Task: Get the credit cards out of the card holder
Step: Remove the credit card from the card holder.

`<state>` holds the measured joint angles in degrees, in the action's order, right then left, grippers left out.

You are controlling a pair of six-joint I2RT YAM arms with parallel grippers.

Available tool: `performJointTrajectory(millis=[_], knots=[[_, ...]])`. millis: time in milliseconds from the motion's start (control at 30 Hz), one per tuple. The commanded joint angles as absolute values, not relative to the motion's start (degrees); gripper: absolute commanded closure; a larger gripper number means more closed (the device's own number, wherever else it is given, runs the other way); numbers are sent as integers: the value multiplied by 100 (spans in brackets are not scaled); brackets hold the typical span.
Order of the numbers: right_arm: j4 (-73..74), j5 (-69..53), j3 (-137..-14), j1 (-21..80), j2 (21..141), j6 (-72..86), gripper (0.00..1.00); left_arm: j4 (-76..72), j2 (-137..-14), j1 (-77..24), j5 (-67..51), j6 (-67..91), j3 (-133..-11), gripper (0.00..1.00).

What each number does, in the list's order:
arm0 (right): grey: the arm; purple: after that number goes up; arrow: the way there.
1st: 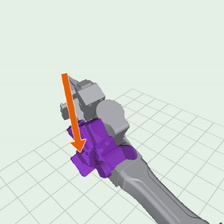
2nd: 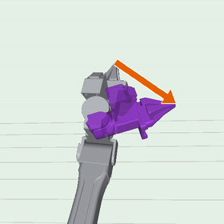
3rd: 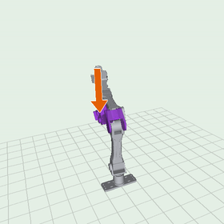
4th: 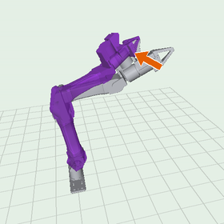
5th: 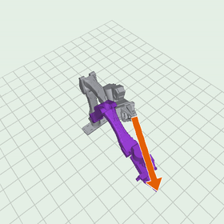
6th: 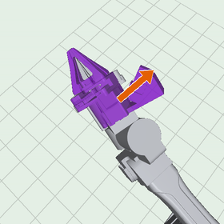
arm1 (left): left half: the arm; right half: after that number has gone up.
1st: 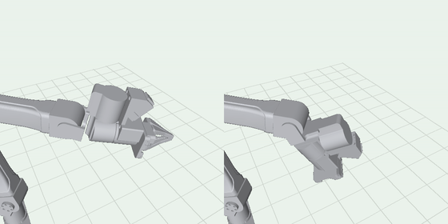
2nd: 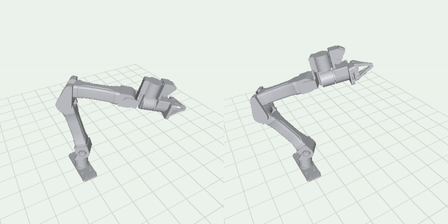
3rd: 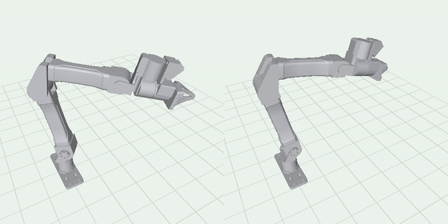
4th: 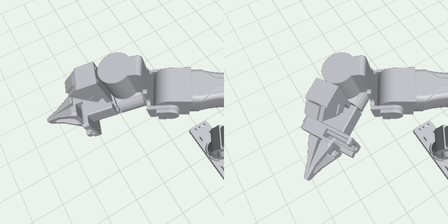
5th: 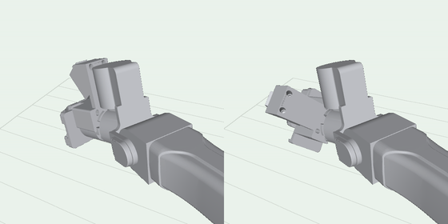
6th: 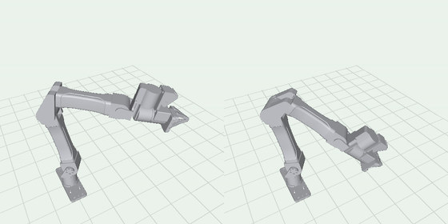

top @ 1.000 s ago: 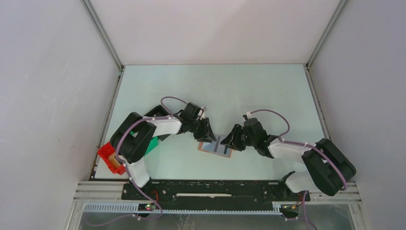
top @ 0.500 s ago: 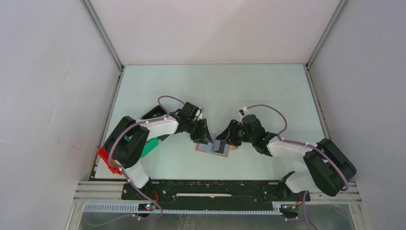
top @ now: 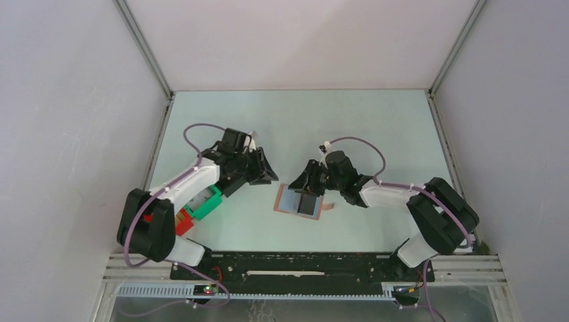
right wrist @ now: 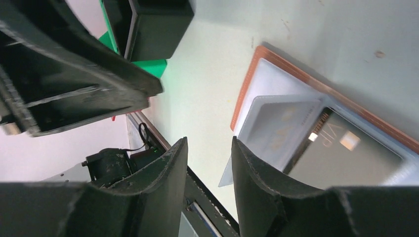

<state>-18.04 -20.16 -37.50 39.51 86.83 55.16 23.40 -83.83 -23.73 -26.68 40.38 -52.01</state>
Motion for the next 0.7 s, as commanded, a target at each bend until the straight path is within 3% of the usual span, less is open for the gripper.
performJointTrajectory(millis=[0,167,367,667], knots=[[-2093,-2179,-4220,4104,9110,5394,53,2951,-7773,-2146,-2514,3667,-5668,59],[-2054,-2427,-4559,4156,9494,5383,53,3069,-7577,-2136,-2420,3595,-5675,58],[-1574,-1932,-4331,4100,8887,5136,51,2739,-7694,-2293,-2579,3673,-5394,57],[-1520,-1716,-3570,3893,8679,5933,53,2040,-8740,-2880,-2715,3884,-5362,59]])
